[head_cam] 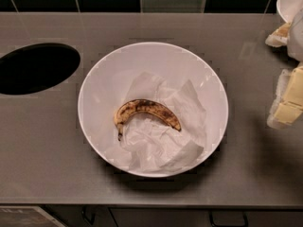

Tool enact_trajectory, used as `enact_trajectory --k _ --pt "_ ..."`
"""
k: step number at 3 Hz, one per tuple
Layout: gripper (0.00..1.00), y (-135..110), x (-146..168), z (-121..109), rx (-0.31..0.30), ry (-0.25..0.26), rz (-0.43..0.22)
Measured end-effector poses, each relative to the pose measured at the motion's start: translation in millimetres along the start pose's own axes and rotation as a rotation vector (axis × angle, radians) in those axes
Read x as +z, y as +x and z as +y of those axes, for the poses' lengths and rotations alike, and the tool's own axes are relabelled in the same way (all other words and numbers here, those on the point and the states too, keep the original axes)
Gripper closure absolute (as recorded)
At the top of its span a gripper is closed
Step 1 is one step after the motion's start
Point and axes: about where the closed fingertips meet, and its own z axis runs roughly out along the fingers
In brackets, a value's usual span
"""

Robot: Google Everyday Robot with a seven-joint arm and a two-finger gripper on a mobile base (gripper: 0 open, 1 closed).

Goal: Pick banana from white bowl

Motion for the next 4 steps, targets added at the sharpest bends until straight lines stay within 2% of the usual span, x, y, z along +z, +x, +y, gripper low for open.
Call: enact_trajectory --k 1,2,3,4 --pt "0.0 -1 0 0 -0.002 0.0 -0.001" --pt "0.0 -23 -7 8 -0.096 0.017 -0.028" --pt "0.0 -23 -7 8 -0.095 0.017 -0.027" --pt "0.0 -54 -7 28 -0.265 -0.022 -0.032"
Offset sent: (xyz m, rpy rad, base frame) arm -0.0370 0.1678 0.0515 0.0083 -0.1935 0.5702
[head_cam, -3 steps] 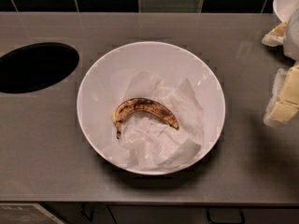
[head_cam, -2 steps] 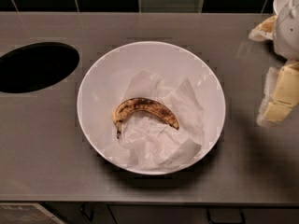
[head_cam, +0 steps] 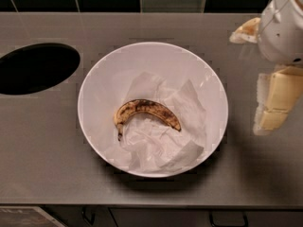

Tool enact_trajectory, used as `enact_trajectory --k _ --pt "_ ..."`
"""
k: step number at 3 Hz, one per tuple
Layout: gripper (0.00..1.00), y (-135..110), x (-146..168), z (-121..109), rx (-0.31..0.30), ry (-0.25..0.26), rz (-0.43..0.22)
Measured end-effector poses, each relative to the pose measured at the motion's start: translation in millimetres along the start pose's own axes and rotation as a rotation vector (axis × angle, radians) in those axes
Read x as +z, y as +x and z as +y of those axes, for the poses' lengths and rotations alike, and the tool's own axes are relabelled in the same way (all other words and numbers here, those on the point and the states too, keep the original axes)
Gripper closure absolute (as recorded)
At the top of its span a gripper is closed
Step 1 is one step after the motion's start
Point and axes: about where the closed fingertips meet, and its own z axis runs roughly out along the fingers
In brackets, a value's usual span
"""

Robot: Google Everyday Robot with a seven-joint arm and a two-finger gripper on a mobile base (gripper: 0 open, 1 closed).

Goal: Pick banana from white bowl

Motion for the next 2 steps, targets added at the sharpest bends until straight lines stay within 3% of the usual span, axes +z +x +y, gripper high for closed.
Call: enact_trajectory --k 1,2 --pt "0.0 -8.3 -4.0 0.0 -0.096 0.01 -0.003" --pt "0.0 -9.4 -5.6 -0.3 -0.097 0.016 -0.003"
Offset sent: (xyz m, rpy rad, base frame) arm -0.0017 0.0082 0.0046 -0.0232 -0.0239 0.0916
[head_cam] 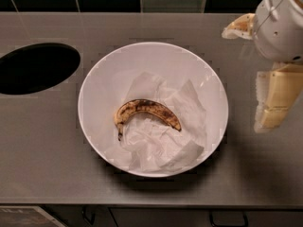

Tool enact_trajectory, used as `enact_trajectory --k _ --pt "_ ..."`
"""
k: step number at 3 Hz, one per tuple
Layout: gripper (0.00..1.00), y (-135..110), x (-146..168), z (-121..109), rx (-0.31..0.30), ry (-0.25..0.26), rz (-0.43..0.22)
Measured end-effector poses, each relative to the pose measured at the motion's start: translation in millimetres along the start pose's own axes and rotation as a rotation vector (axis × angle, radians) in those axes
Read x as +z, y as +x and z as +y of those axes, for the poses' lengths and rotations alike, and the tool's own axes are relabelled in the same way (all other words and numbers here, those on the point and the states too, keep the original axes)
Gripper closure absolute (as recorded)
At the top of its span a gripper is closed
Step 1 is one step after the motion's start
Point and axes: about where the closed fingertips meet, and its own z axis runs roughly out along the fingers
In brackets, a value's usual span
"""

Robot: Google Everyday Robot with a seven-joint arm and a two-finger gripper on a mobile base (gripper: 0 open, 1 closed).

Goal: Pick banana from white bowl

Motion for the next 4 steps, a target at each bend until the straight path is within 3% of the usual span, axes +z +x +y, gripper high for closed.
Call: enact_trajectory --k 1,2,3,4 --pt "0.0 -13 -5 -4 -0.017 0.022 -0.018" --pt "0.0 -26 0 -16 0.01 0.065 -0.131" --pt "0.0 -54 18 -40 -0.012 0.017 -0.262" --pt "0.0 -55 21 -39 -0.014 0.005 -0.267"
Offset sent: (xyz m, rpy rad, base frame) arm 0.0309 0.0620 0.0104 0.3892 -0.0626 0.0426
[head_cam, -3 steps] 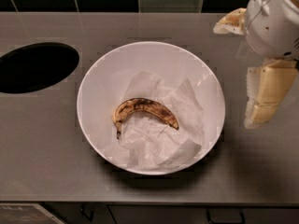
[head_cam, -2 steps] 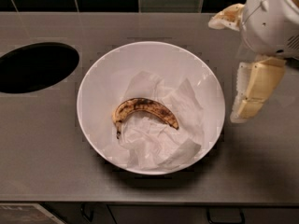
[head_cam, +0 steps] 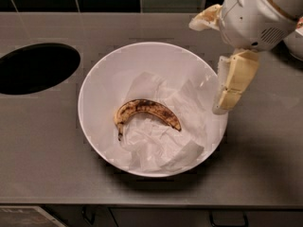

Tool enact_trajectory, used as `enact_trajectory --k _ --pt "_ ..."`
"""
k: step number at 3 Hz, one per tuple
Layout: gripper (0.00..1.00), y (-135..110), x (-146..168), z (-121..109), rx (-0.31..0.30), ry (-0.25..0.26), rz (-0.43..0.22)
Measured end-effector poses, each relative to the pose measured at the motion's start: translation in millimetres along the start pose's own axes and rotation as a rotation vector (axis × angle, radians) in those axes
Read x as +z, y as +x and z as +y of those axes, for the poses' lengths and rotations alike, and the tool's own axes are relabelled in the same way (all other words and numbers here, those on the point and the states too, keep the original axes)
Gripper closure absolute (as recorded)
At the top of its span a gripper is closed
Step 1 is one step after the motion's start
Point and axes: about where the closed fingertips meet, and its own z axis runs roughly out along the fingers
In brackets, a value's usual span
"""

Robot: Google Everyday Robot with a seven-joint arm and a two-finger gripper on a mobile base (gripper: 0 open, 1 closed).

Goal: Pick banana from white bowl

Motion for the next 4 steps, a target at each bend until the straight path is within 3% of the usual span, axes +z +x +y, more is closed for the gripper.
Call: enact_trajectory --k 2,3,4 --pt "0.0 -24 33 -10 0.0 0.004 -0.034" --pt "0.0 -38 53 -18 0.035 0.026 -0.046" --pt "0.0 -35 66 -21 0.097 0.043 -0.05"
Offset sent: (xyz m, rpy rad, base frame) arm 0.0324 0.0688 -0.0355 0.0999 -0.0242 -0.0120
